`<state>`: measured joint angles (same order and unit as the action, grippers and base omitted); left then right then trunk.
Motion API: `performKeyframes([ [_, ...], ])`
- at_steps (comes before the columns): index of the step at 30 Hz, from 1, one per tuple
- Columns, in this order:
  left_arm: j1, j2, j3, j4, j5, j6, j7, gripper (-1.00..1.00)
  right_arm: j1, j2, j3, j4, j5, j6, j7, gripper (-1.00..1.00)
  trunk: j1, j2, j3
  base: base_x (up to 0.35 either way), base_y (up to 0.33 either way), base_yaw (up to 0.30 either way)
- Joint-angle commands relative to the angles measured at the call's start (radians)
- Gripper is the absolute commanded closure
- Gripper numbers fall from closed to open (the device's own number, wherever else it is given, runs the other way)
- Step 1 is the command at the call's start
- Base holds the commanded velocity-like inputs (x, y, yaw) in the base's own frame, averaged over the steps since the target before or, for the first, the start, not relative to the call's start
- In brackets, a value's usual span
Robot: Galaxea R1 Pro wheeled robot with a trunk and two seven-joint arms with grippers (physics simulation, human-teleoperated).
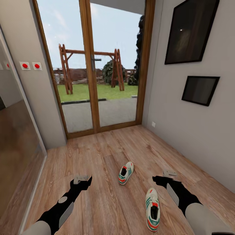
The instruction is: Pick up the two gym shoes and the two sandals from the corridor floor and place them onto the hallstand (shoe rack) in the corridor, making sure they are on the rack and not on the floor. Arrange them so the two gym shoes are next to each other and the two sandals are next to each other.
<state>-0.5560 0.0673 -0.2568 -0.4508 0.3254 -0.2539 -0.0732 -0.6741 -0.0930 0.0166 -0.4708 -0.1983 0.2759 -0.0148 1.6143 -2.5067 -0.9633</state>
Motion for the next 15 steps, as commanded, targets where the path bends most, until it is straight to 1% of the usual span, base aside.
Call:
performKeyframes([
  [1, -0.001, 0.001, -0.006, 0.001, 0.011, -0.004, -0.002, -1.00, 0.000, 0.000, 0.002, -0.002, -0.008, 0.005, -0.002, -1.00, 0.000, -0.001, -0.007, 0.000, 0.000, 0.000],
  [15, -0.001, 0.001, -0.007, 0.001, 0.011, -0.004, -0.002, -1.00, 0.000, -0.001, 0.002, -0.002, -0.009, 0.003, -0.001, -1.00, 0.006, -0.004, -0.083, 0.000, 0.000, 0.000],
])
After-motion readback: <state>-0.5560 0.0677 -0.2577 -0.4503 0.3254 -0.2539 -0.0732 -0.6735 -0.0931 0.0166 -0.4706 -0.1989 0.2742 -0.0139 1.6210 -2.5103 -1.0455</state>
